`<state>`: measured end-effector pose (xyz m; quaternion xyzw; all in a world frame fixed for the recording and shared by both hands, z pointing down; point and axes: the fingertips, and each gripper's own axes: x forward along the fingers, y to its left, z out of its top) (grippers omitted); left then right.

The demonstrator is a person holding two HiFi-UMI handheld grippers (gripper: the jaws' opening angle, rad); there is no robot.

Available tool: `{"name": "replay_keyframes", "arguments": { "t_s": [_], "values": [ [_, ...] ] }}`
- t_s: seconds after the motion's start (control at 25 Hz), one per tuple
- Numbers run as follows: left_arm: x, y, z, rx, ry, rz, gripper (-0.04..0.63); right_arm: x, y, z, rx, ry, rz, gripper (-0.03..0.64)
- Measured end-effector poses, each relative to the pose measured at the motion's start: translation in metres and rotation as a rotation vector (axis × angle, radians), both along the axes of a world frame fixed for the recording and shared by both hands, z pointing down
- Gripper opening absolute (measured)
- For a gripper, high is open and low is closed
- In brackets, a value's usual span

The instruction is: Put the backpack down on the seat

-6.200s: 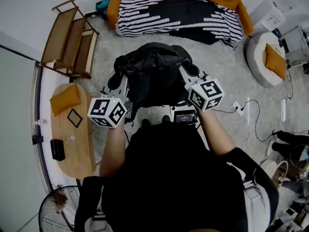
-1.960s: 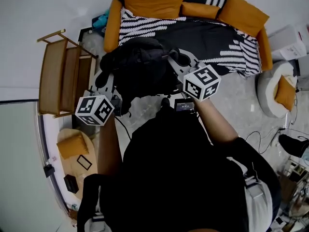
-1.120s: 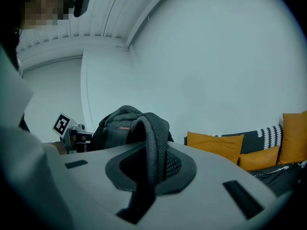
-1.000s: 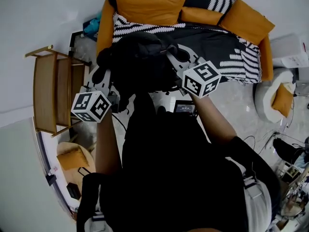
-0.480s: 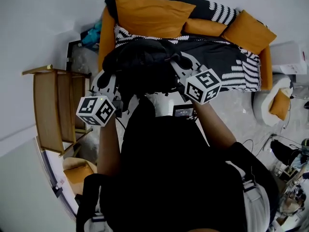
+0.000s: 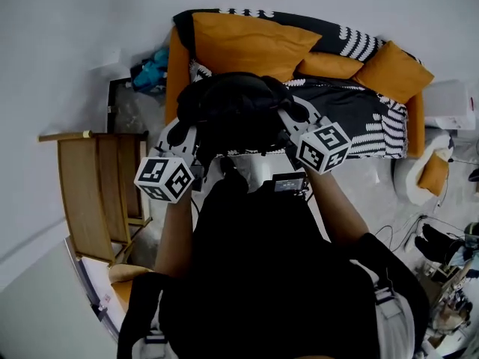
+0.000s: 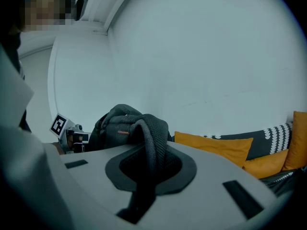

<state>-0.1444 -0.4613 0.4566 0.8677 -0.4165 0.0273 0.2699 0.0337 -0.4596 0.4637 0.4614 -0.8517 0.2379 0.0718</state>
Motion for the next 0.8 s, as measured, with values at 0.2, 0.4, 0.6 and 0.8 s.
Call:
{"name": "replay_keyframes", "arguments": {
  "t_s": [0.2,0.4,0.6,0.8],
  "values": [
    [-0.004,-0.035,0.020,-0.039,0.006,-0.001,0.031,-0.004,-0.036,0.021,-0.044,0.002,-0.005,0.048],
    [-0.007,-0.063,0.043,-0.066,-0.001,-0.005,0.031,-0.007,-0.065,0.046,-0.074,0.004,-0.020,0.048],
    [-0.010,-0.087,0.071,-0.101,-0.020,-0.025,0.031,-0.011,-0.091,0.073,-0.093,0.006,-0.054,0.048],
    [-0.010,-0.112,0.096,-0.146,-0.033,-0.035,0.031,-0.011,-0.119,0.101,-0.142,0.000,-0.078,0.048]
  ]
}}
